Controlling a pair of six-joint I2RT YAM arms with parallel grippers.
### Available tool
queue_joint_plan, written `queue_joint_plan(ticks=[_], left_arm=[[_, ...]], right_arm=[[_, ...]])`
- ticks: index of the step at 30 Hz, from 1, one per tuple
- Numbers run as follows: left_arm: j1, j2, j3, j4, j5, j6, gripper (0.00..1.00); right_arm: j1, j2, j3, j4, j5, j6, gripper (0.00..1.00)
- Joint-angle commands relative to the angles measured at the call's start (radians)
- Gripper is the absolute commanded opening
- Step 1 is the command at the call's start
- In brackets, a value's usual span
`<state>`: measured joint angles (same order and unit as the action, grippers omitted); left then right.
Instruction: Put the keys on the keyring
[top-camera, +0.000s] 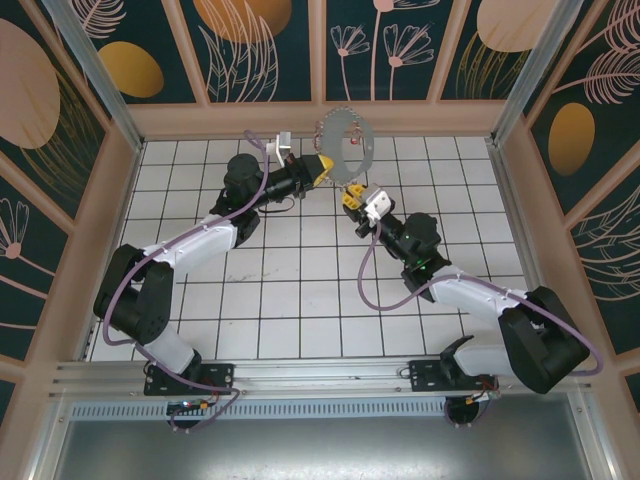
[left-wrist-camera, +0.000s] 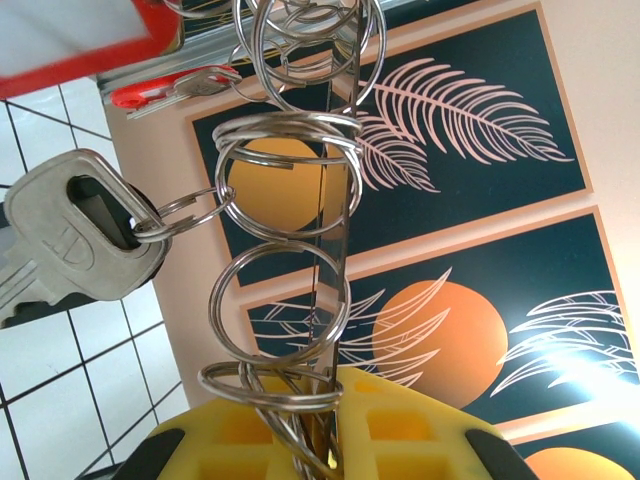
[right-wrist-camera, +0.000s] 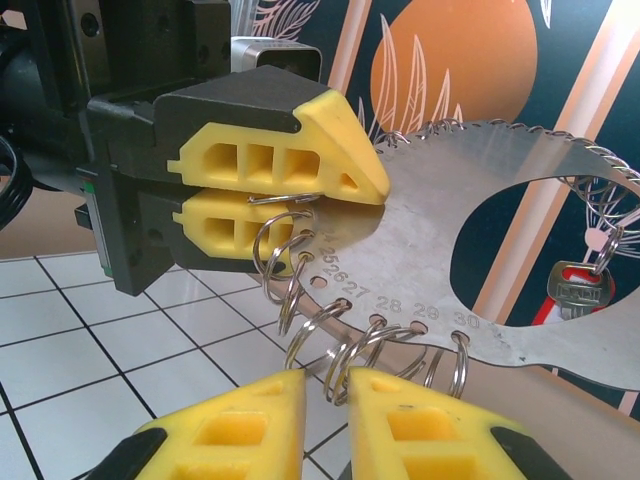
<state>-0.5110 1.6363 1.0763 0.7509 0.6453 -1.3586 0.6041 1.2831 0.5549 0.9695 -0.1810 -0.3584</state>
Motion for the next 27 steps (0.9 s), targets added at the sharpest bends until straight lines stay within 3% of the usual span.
queue_joint_plan(ticks=[1, 5, 16, 27], left_arm=[[-0.007, -0.027, 0.002, 0.048, 0.016, 0.026, 0.0], [-0.007, -0.026, 0.004, 0.048, 0.014, 0.026, 0.0], [-0.007, -0.032, 0.001, 0.042, 0.014, 0.029, 0.0], [-0.007, -0.037, -0.006, 0.044, 0.006, 0.031, 0.0]], right_arm=[[0.008, 0.009, 0.031, 0.058, 0.005, -0.001, 0.17], [0.009, 0.003, 0.024, 0.055, -0.002, -0.001, 0.13], [0.013, 0.017, 0.038, 0.049, 0.011, 0.006, 0.16], [0.026, 0.047, 0.052, 0.062, 0.101, 0.015, 0.16]])
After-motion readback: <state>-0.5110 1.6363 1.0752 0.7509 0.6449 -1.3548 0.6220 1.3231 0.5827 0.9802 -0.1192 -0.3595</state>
